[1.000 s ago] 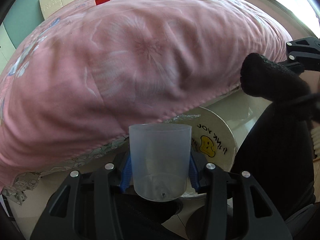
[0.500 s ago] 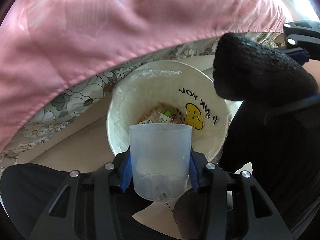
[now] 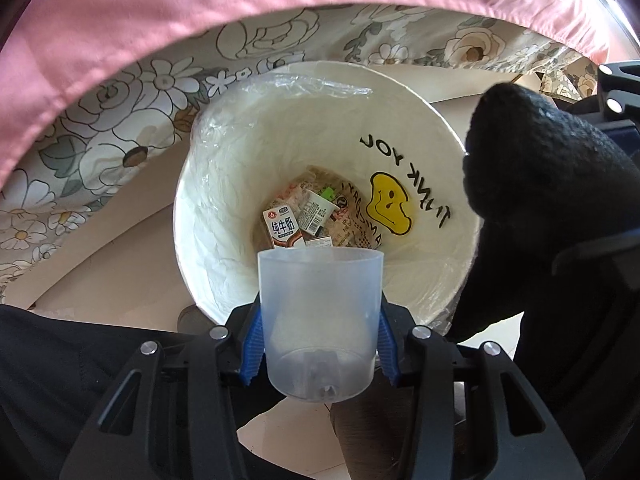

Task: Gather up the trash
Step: 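Carry the black cylinder and clear cup with both tools over the trash bin, then open the right tool dropping the black cylinder while the left tool drops the clear cup, then move both open tools back over the bed toward the red and green blocks, then grasp the green cube with the right tool while the left tool grasps the red block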

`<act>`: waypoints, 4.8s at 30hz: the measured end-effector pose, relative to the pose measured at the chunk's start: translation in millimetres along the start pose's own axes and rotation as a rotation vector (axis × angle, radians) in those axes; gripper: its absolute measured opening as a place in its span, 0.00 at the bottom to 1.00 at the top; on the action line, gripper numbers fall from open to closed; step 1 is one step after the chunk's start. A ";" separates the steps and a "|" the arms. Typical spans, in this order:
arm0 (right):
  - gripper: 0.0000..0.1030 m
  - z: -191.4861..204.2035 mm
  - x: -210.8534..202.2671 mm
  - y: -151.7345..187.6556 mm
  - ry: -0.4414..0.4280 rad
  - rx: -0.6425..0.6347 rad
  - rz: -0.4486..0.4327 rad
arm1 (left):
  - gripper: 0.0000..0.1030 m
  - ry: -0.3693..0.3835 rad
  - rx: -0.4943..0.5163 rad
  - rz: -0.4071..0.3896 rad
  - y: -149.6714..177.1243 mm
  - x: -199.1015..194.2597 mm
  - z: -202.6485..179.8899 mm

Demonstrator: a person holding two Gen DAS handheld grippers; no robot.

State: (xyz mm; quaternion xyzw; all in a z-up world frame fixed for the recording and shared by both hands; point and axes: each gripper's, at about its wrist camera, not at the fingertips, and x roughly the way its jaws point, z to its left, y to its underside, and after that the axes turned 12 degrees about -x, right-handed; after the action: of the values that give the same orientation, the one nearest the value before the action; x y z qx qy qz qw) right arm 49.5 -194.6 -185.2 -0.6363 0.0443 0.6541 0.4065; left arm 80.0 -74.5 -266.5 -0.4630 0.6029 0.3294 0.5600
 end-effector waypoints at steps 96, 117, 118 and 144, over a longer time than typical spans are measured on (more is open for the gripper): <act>0.93 -131.7 -168.9 -106.6 0.516 0.222 -0.398 | 0.96 0.053 -0.310 -0.516 -154.0 -237.6 69.5; 0.93 -275.2 -140.4 -207.3 0.545 0.183 -0.259 | 0.96 0.007 -0.301 -0.497 -314.3 -213.8 98.8; 0.93 -279.6 -137.2 -211.7 0.551 0.174 -0.253 | 0.96 0.005 -0.298 -0.493 -320.8 -210.7 99.4; 0.62 -346.4 -62.2 -289.8 0.407 0.091 -0.171 | 0.77 -0.104 -0.297 -0.516 -385.8 -183.6 124.9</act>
State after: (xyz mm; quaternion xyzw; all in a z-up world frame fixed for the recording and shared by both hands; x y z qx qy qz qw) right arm 487.1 -230.6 -62.6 -0.7376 0.1007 0.4727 0.4715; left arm 473.7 -62.0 -59.1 -0.6603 0.3809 0.2842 0.5815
